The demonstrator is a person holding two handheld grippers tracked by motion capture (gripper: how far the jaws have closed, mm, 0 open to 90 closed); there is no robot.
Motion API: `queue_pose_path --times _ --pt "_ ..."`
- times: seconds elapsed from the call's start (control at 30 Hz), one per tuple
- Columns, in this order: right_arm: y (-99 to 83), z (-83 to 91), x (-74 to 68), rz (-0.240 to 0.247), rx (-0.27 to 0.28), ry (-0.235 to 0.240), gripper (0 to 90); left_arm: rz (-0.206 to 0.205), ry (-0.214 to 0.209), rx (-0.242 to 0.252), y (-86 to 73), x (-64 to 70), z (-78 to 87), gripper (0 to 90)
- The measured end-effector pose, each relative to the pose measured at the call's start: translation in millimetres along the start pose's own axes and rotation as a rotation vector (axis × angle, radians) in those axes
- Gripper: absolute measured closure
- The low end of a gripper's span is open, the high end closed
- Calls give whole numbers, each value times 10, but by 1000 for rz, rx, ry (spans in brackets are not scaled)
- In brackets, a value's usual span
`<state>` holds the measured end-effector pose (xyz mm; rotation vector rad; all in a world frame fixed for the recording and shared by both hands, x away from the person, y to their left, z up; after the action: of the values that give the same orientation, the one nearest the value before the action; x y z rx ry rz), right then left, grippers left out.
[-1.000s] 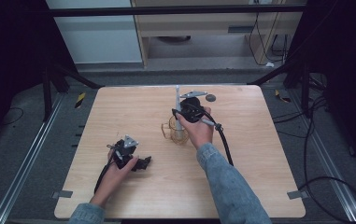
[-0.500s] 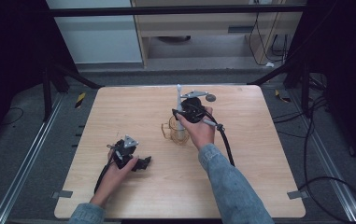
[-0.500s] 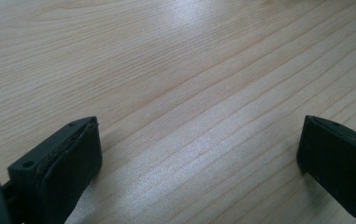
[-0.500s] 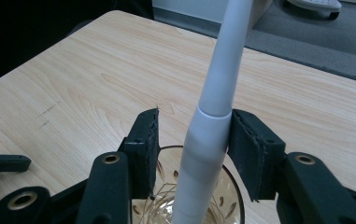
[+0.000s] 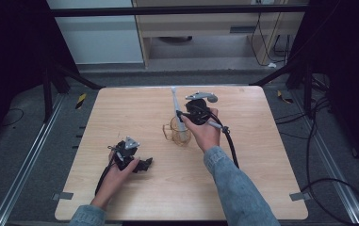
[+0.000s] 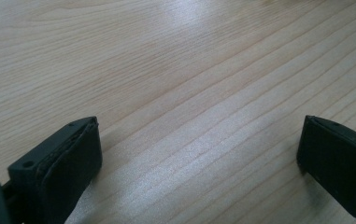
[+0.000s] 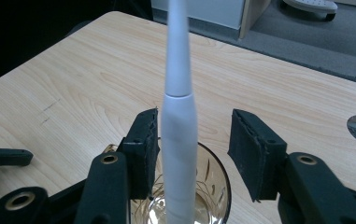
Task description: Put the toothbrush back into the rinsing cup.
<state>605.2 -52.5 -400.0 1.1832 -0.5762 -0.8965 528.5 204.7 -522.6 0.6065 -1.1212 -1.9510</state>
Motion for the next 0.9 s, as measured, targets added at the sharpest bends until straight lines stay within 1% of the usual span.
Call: queue_pose_path --times 0.3,0.9 --pt "11 109 22 4 5 -1 521 1 0 0 0 0 0 0" --pt "-9 369 171 16 -5 -25 512 0 0 0 0 0 0 0"
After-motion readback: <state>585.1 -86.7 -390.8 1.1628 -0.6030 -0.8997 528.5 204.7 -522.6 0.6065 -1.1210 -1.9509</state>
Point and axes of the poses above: each handheld gripper's, and its own axes: z roughly backward along the jaws, y roughly out of its top, x roughly to its right, the point moved 2 cm from there along -z, roughly forward along the jaws, and after that the axes turned 15 degrees about x, right-handed, at the moved point
